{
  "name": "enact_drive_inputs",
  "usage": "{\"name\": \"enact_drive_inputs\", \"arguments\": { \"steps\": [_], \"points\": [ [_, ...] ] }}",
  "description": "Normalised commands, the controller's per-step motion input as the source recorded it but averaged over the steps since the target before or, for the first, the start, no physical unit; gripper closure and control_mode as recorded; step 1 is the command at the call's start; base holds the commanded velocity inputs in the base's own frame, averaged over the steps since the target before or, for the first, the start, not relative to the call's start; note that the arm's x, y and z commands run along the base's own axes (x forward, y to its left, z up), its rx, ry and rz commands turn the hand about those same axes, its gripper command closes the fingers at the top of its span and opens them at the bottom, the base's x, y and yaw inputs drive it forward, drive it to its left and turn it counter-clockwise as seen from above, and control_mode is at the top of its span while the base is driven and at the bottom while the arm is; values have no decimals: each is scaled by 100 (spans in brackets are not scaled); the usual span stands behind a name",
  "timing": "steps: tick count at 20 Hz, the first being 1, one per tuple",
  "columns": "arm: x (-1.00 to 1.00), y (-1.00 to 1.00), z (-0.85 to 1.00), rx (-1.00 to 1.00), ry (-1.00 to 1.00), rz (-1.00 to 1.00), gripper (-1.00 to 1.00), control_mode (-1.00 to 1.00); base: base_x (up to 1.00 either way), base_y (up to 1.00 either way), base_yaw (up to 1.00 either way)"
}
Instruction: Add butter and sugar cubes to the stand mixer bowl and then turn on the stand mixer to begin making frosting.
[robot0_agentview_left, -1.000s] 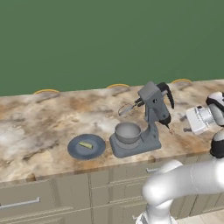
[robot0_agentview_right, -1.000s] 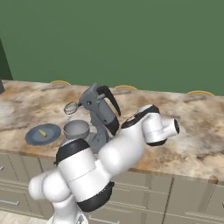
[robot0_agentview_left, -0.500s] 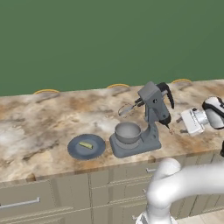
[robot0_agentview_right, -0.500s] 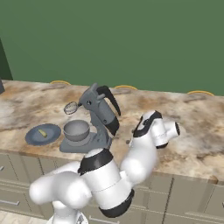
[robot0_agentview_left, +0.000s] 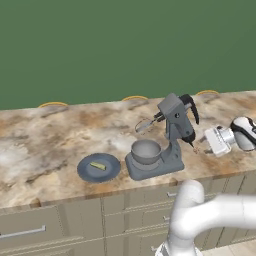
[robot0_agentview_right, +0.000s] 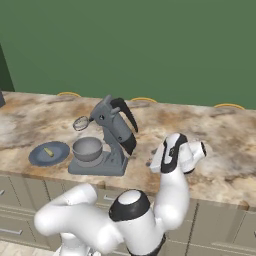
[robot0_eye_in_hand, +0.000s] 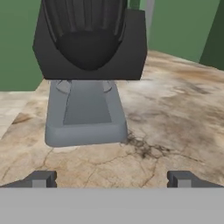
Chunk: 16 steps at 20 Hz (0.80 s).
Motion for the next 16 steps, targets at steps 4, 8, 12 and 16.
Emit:
{"name": "enact_drive_inputs", "arguments": {
  "steps": [4,8,12,16],
  "points": [
    [14,17,-26,0,0,0,-100,-100,0,0,0],
    [17,14,-20,0,0,0,-100,-100,0,0,0],
    [20,5,-17,0,0,0,-100,-100,0,0,0],
    [24,2,-21,0,0,0,-100,-100,0,0,0]
  ]
}}
